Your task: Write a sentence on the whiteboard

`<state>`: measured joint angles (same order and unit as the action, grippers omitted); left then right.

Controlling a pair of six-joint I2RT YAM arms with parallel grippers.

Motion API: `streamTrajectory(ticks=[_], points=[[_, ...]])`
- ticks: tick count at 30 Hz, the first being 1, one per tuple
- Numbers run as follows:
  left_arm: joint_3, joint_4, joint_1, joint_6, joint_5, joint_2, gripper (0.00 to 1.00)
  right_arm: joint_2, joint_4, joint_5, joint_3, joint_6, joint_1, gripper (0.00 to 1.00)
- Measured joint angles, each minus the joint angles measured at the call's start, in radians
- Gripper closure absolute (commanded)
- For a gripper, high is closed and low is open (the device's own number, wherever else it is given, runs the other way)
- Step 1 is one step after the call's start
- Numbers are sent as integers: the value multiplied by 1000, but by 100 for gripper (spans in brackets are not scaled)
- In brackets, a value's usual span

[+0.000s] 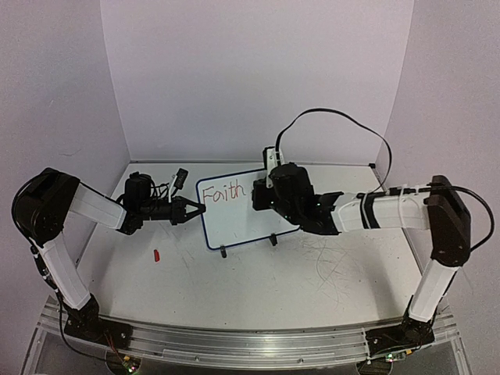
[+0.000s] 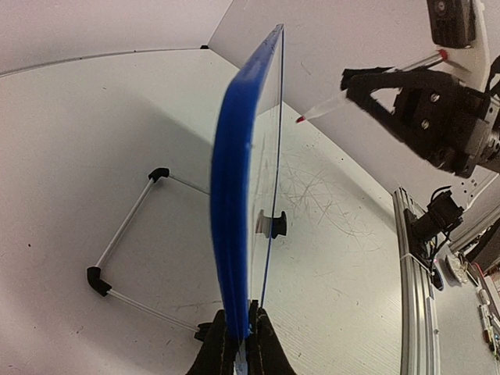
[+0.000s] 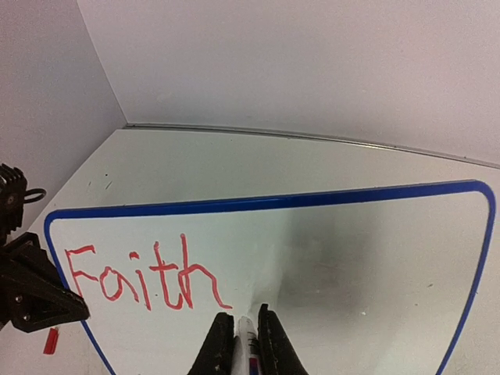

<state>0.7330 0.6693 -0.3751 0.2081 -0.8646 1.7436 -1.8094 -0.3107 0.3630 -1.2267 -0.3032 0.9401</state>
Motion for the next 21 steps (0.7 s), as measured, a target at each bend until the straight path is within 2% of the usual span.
streamTrajectory(ticks=[3, 8, 14, 21], points=[[0, -3, 0, 0, 1, -1, 97, 131, -8, -59, 63, -2, -4, 100], [0, -22, -4, -9, 22, -11, 80, 276, -74, -123, 114, -8, -5, 100], [0, -68, -4, -1, 78, -18, 64, 296, -63, -152, 189, -11, -5, 100], [-6, -87, -5, 25, 145, -80, 54, 296, -30, -156, 230, 2, -5, 100]])
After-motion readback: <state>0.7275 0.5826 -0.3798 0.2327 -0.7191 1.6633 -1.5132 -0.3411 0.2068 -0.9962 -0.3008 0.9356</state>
